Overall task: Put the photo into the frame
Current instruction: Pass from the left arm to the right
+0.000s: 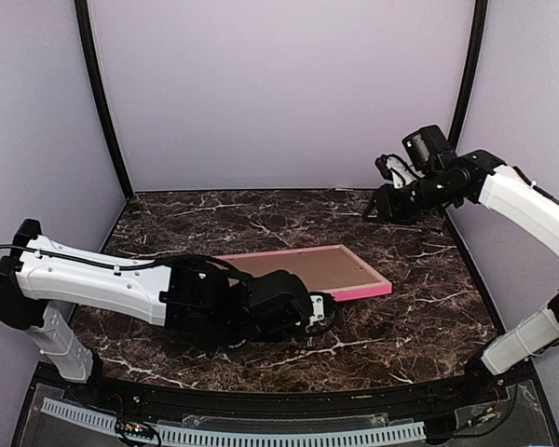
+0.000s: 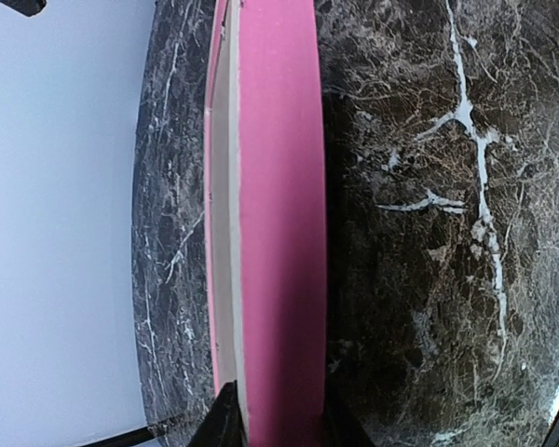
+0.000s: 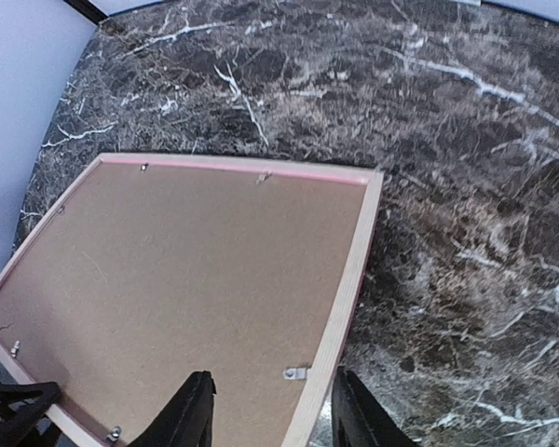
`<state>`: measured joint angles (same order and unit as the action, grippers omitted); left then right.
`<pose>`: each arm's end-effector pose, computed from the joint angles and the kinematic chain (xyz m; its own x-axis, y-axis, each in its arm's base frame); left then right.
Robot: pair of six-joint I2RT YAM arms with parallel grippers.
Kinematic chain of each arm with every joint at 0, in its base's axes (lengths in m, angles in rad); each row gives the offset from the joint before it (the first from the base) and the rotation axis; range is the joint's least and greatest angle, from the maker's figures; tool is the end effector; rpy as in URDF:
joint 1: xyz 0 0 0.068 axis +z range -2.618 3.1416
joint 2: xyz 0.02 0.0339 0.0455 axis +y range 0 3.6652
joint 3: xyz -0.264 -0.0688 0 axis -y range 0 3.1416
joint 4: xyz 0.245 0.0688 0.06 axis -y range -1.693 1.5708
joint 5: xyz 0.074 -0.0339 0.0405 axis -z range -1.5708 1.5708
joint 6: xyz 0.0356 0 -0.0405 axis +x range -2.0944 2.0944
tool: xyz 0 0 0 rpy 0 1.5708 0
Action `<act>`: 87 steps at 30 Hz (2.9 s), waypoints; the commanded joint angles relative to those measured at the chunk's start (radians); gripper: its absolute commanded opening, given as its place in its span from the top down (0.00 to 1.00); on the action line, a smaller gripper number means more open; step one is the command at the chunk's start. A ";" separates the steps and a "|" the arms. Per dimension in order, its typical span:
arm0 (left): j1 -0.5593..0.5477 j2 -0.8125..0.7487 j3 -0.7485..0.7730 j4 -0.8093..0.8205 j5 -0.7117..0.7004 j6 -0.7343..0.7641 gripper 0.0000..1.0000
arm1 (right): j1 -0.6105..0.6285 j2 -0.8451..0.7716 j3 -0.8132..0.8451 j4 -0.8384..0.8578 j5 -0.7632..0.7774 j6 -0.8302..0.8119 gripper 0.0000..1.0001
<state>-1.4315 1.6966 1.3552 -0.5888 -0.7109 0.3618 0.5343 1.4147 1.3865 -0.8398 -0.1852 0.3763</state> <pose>0.0736 -0.3577 0.2690 0.1423 0.9165 -0.3738 0.6906 0.1786 0.7008 0.2514 0.1564 0.3442 -0.8323 -0.0728 -0.5495 -0.3195 0.8731 0.3682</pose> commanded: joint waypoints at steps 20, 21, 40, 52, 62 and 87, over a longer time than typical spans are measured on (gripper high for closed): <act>0.193 -0.400 0.220 -0.169 0.313 0.089 1.00 | -0.015 -0.264 -0.083 0.244 -0.056 -0.121 0.35; 0.200 -0.404 0.222 -0.171 0.325 0.090 1.00 | -0.014 -0.279 -0.094 0.264 -0.074 -0.133 0.34; 0.422 -0.410 0.387 -0.336 0.676 0.057 1.00 | 0.071 -0.435 -0.380 0.598 -0.308 -0.398 0.24; 0.446 -0.359 0.456 -0.405 0.811 0.045 1.00 | 0.179 -0.388 -0.355 0.650 -0.370 -0.578 0.27; 0.458 -0.319 0.456 -0.414 0.915 0.042 1.00 | 0.230 -0.334 -0.320 0.585 -0.393 -0.662 0.51; 0.476 -0.299 0.359 -0.350 0.932 0.012 0.73 | 0.233 -0.397 -0.371 0.538 -0.380 -0.688 1.00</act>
<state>-0.9680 1.4124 1.7428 -1.0561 0.2264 0.4164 0.7593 1.0397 1.0218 -0.3347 -0.5621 -0.3359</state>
